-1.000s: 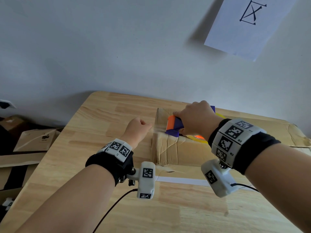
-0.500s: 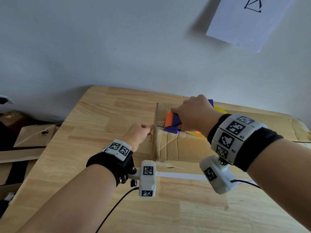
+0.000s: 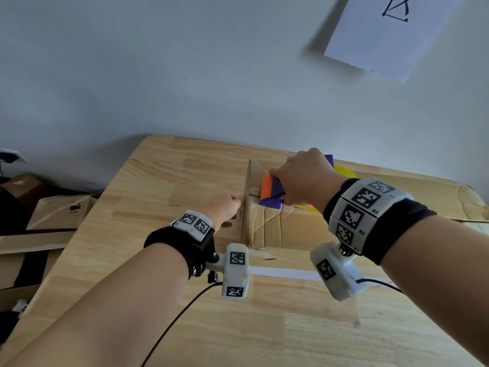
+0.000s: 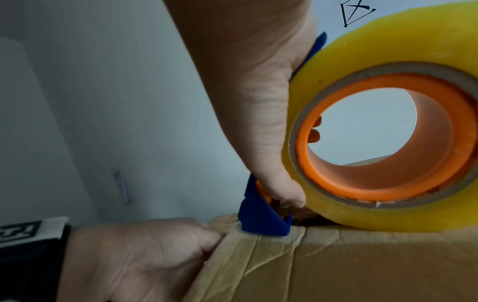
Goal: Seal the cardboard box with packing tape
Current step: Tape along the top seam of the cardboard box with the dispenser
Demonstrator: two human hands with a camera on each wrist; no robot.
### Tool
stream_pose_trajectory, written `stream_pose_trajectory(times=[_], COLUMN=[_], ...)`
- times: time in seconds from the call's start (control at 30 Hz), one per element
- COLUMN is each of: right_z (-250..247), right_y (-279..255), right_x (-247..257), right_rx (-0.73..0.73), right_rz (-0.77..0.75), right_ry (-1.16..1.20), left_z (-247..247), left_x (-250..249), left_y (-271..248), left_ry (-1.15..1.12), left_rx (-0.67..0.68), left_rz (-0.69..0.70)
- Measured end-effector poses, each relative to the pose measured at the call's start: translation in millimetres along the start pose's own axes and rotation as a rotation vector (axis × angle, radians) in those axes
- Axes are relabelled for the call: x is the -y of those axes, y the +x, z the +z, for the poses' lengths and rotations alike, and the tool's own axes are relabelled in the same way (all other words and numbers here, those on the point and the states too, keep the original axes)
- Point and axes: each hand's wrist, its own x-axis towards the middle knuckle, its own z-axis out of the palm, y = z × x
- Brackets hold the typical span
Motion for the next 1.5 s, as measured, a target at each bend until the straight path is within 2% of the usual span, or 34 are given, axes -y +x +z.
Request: stream_pose_trajectory(times=[0.1,0.17,0.2,0.27,0.33,0.47,0.57,0.6,0.67,0.73,0.77,0.83,0.9,1.0,1.2,1.33,1.5], right_z=[-1.4,-1.7,-1.6,-1.6,-2.2,-4.7,-4.9,-3.7,-1.8,0.5,2.1,8.5,17.6,27.2,19.8,4.8,4.3], right_y=[0.7,0.7,0.5,-0.8,-1.0,-0.7,-1.9,-3.0,-6.7,-12.1,-15.1,-20.9,-24.2,-23.3,-22.7,-28.6,-34.3], right_x=[0.5,0.5,0.5,0.6,0.6,0.4,-2.2,-4.1,-10.8,-22.4,-29.6,-43.4,-52.2,-54.8,-55.3,-60.8,-56.3], right_rx=[0.009,0.01,0.01,0.009,0.008,0.01,0.008,0.001,-0.035,-0.067,-0.076,-0.086,-0.1,-0.126,-0.137,-0.232,-0.212], right_rz=[0.002,0.009,0.011,0.012,0.011,0.014,0.015,0.012,-0.012,-0.043,-0.045,-0.013,0.026,0.054,0.002,-0.026,-0.093], right_ry=[0.011,0.017,0.016,0.016,0.016,0.031,0.046,0.069,0.152,0.239,0.281,0.406,0.558,0.664,0.62,0.597,0.478], left_z=[-9.9,-18.1,-21.3,-25.0,-21.5,-0.1,3.2,0.3,-7.8,-14.6,-16.4,-15.4,-13.9,-13.1,-9.0,-7.0,-3.1], left_x=[-12.0,-12.7,-11.3,-10.7,-14.1,-3.0,7.1,5.2,-4.2,-17.4,-24.0,-31.4,-34.2,-30.6,-17.7,-17.5,-23.8], left_y=[-4.7,-5.3,-3.0,-3.8,-12.2,-16.1,-13.2,-13.8,-15.5,-13.7,-11.3,0.6,12.5,22.0,28.4,25.4,20.9], left_ry=[0.372,0.44,0.398,0.082,-0.1,0.267,0.331,0.332,0.389,0.575,0.706,0.937,1.038,0.99,0.905,0.885,1.008], left_rx=[-0.065,-0.133,-0.138,-0.075,0.016,0.223,0.238,0.236,0.206,0.151,0.151,0.175,0.181,0.161,0.102,0.033,-0.003], left_rz=[0.035,0.048,0.08,0.165,0.164,0.186,0.185,0.223,0.398,0.595,0.651,0.686,0.71,0.733,0.792,0.863,0.799])
